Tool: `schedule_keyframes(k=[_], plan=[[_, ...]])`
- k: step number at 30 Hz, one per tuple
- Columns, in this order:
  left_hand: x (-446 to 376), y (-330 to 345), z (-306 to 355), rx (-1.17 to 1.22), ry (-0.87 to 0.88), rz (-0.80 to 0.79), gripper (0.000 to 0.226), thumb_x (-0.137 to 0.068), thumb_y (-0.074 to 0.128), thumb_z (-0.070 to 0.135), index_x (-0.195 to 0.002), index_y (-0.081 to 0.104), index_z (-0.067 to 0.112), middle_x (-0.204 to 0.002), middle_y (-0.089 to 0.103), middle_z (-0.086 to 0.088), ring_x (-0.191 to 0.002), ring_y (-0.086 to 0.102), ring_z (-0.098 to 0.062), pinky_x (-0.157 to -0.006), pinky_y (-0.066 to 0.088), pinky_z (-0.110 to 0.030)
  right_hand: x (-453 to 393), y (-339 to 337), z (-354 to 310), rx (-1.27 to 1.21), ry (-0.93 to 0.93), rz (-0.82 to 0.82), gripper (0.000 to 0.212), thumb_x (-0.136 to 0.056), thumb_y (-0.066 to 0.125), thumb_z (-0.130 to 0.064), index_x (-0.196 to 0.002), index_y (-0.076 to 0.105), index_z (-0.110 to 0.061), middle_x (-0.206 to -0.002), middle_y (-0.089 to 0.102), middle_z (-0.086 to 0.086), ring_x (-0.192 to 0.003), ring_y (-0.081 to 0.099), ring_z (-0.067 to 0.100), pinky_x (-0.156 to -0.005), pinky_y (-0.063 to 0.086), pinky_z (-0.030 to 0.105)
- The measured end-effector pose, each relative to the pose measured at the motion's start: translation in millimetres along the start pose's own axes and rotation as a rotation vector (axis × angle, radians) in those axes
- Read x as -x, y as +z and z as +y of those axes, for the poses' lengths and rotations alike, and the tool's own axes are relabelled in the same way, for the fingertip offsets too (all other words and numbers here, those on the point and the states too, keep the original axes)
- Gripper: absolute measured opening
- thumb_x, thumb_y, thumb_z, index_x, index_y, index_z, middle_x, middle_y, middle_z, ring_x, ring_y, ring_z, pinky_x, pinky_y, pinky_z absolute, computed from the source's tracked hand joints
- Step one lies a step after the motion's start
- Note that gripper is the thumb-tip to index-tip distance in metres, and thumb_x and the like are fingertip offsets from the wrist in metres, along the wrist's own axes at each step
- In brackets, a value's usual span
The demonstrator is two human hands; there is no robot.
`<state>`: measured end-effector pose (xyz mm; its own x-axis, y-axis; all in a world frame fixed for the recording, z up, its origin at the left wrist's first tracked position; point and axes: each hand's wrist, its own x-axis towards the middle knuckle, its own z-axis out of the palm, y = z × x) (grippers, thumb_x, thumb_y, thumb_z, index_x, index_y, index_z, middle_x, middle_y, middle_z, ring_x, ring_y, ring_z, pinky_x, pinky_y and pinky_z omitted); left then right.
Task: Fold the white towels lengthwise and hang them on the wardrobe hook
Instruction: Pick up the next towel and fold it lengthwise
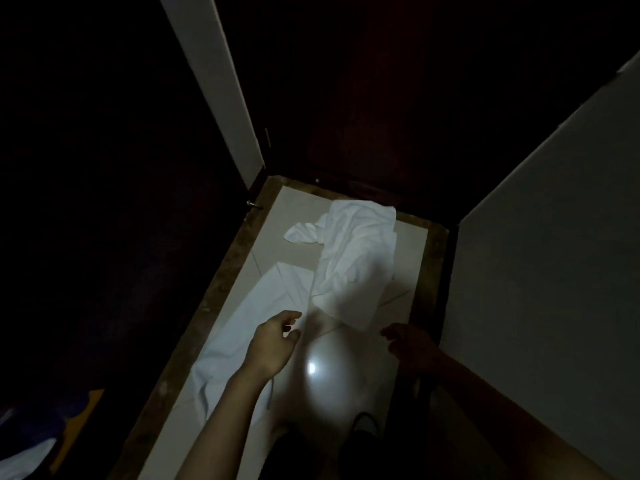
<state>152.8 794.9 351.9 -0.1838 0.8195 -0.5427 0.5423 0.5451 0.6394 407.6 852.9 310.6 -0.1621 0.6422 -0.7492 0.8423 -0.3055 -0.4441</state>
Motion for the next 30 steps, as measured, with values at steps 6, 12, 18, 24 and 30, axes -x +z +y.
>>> schedule_keyframes(k=[6,12,18,24,30], plan=[[-87.3,73.9,-39.5,0.058,-0.03,0.046,0.027,-0.09,0.054,0.006,-0.111,0.064,0.019,-0.11,0.065,0.004,-0.095,0.057,-0.01,-0.082,0.039,-0.019,-109.2,41.4,54.6,-0.106,0.106,0.056,0.055,-0.091,0.052,-0.003,-0.141,0.031,-0.005,-0.127,0.054,0.021,-0.113,0.056,0.035,-0.092,0.047,0.035],[-216.4,157.0,-116.3,-0.049,0.067,0.005,0.03,-0.089,0.053,0.002,-0.113,0.064,0.017,-0.11,0.066,0.001,-0.096,0.06,-0.011,-0.078,0.039,-0.016,-246.8,107.0,115.2,0.006,-0.016,0.072,0.069,-0.09,0.06,-0.014,-0.146,0.021,-0.007,-0.141,0.044,0.012,-0.128,0.045,0.023,-0.095,0.037,0.022],[-322.4,209.5,-187.1,-0.251,0.143,-0.033,0.033,-0.091,0.051,0.008,-0.122,0.06,0.017,-0.121,0.063,-0.003,-0.107,0.059,-0.017,-0.085,0.042,-0.02,-381.0,174.6,162.6,0.187,-0.051,0.04,0.063,-0.092,0.057,-0.015,-0.145,0.024,-0.008,-0.144,0.041,0.014,-0.131,0.041,0.026,-0.1,0.036,0.029],[-403.5,218.7,-185.4,-0.697,0.224,-0.209,0.042,-0.093,0.051,0.029,-0.133,0.048,0.021,-0.134,0.053,-0.009,-0.121,0.051,-0.026,-0.098,0.043,-0.036,-463.7,203.0,178.7,0.71,-0.155,-0.057,0.054,-0.097,0.048,-0.028,-0.144,0.031,-0.006,-0.146,0.035,0.018,-0.133,0.037,0.032,-0.107,0.034,0.042],[-415.3,229.3,-196.3,-0.764,0.177,-0.388,0.046,-0.094,0.052,0.028,-0.137,0.043,0.016,-0.139,0.047,-0.011,-0.124,0.045,-0.026,-0.099,0.038,-0.033,-473.7,231.9,178.2,1.048,-0.102,0.009,0.044,-0.098,0.04,-0.02,-0.136,0.036,0.001,-0.139,0.039,0.022,-0.126,0.039,0.038,-0.101,0.037,0.051]])
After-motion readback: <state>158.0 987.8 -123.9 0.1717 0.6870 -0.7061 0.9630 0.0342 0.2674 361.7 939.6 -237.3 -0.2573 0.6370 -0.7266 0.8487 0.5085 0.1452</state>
